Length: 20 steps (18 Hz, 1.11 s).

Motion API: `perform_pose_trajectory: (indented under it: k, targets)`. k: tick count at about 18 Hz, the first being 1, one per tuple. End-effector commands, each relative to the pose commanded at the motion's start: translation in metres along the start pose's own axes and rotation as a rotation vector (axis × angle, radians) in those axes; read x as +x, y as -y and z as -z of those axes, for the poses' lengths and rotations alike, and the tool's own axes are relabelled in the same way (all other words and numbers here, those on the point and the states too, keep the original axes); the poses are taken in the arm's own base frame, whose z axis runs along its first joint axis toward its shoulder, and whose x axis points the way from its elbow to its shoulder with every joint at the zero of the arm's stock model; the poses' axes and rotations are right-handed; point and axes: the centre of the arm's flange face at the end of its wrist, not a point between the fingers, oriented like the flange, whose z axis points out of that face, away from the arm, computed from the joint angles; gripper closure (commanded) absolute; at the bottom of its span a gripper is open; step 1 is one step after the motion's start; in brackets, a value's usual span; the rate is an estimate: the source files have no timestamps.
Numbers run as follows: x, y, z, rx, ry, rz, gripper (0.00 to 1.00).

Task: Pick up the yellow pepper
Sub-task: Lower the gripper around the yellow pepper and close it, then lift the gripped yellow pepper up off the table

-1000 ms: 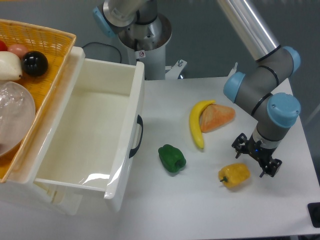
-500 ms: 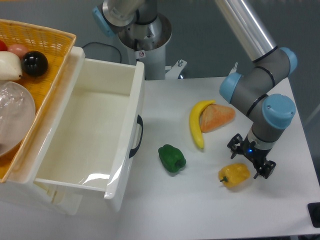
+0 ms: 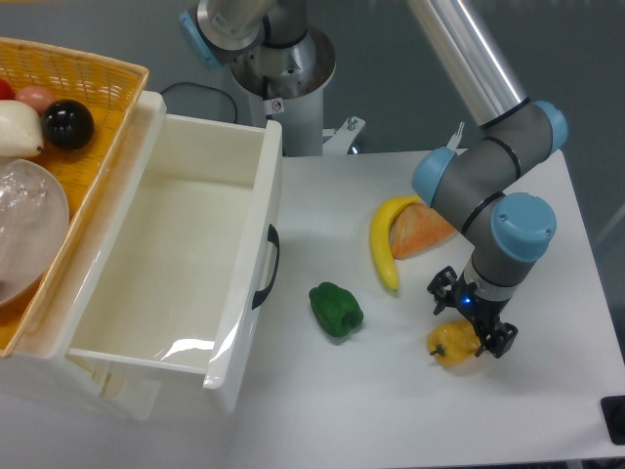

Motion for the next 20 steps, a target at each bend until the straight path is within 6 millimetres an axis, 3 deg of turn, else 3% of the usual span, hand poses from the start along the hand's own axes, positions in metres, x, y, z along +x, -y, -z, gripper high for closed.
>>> perform_pose_trajectory:
  k: [20]
  targets:
    - [-0.0026,0.0054,-0.0021,-0.007,0.002,-0.02,0.04]
